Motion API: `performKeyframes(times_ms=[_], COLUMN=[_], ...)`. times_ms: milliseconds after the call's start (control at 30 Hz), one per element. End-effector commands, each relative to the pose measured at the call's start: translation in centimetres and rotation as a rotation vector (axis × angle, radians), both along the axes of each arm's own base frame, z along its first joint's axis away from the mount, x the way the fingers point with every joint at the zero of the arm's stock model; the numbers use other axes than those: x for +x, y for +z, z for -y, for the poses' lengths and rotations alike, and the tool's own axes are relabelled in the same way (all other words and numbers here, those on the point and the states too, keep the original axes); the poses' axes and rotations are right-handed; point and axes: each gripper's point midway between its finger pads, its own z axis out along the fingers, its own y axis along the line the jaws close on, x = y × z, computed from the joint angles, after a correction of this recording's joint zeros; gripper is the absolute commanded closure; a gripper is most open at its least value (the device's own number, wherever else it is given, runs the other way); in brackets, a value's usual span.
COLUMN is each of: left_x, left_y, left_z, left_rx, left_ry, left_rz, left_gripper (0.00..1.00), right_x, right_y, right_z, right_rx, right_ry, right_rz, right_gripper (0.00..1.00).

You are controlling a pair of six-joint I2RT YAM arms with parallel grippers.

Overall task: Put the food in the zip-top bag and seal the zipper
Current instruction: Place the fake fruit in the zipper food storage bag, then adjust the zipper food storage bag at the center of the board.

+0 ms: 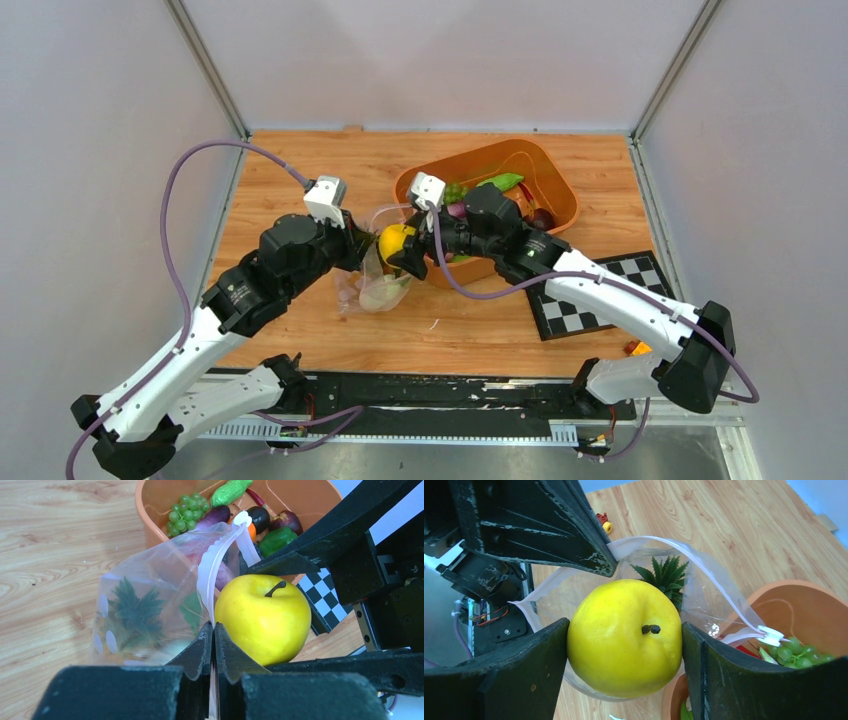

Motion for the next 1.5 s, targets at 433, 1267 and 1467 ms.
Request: performKeyframes(times_ms=[433,1267,1467], left_x=[-0.1,0.0,-0.2], left_y=[2.1,2.2,2.2], left_z=[-0.4,-1.1,-1.7], left_rx=[-0.049,-0.054,-0.047], left_ry=[0.015,0.052,0.068], left_rz=[0.042,0.047,0.048], left_gripper=[0.93,0.93,0.92], right_x=[-2.0,1.7,0.2], right_y=[4.9,2.2,1.0], right_z=[-0.9,4.0,2.0], right_rx=[0.142,-0.034,-0.057], right_ry=[0.109,-0.237,-0.112], right_rz=[0.102,-0.278,-0.363], right_gripper=[0.08,0.23,0.42])
